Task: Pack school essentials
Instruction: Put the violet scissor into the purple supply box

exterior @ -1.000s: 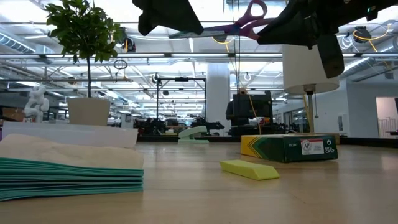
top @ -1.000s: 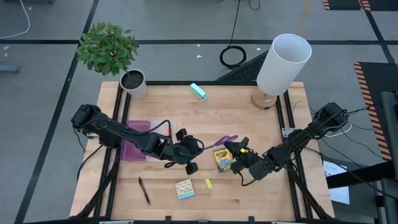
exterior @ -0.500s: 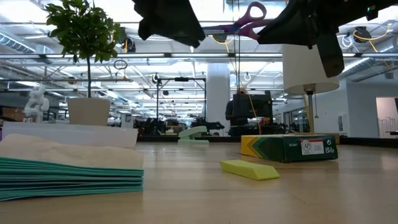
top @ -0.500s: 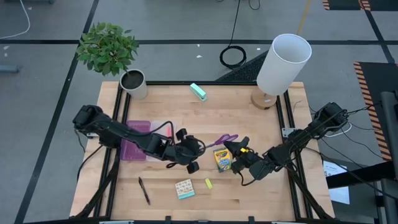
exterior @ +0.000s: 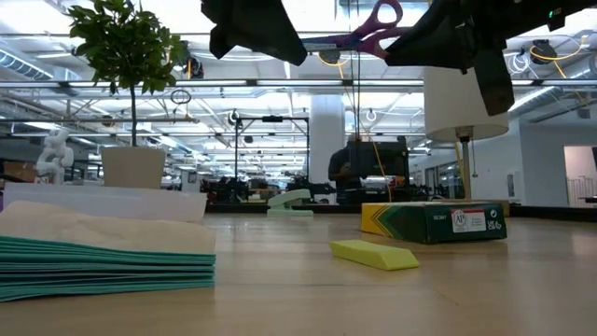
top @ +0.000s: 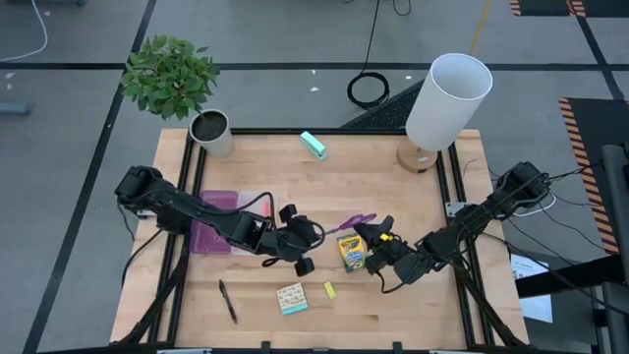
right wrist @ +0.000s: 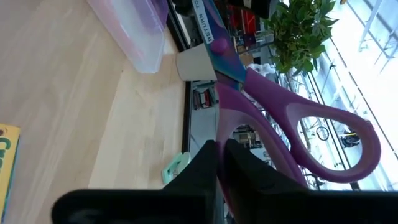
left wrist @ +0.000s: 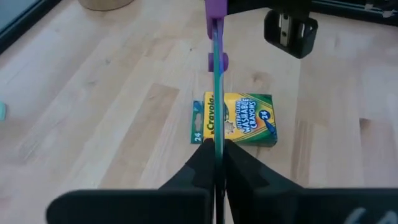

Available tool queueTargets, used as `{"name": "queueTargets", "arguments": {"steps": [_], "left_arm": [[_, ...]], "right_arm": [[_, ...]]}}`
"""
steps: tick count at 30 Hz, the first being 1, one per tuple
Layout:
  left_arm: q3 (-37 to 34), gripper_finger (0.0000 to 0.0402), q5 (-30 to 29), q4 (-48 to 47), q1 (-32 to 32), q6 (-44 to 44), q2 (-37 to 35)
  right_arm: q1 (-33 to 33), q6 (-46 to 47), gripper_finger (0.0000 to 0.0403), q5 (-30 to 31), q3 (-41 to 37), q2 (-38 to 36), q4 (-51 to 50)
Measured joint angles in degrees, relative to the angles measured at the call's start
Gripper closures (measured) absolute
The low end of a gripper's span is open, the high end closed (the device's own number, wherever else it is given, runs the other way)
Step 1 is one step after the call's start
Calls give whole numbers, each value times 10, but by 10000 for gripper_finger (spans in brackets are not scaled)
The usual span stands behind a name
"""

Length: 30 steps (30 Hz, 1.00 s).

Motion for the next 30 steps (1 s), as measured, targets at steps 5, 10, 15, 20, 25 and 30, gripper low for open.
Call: {"name": "queueTargets", "arguments": {"steps": [5, 10, 15, 20, 25, 30], "left_arm": [[0, 392, -4, -8, 0, -4, -8], [1, 394, -16, -39, -6, -23, -22], [1, 394, -67, -124, -15, -94, -44], [0, 394, -109, -235, -41, -220, -71], [0, 392, -144, -336, -78, -368, -76], [0, 394, -149, -432, -124, -524, -75]], "right_arm": [[-1, 22, 323, -35, 0, 0, 10], [-1, 31, 234, -60, 0, 0, 54], [3, 31, 165, -59, 0, 0, 93], [13, 46, 142, -58, 0, -6, 103], [23, 49, 149, -58, 0, -12, 105], [30, 46, 161, -55, 0, -14, 101]]}}
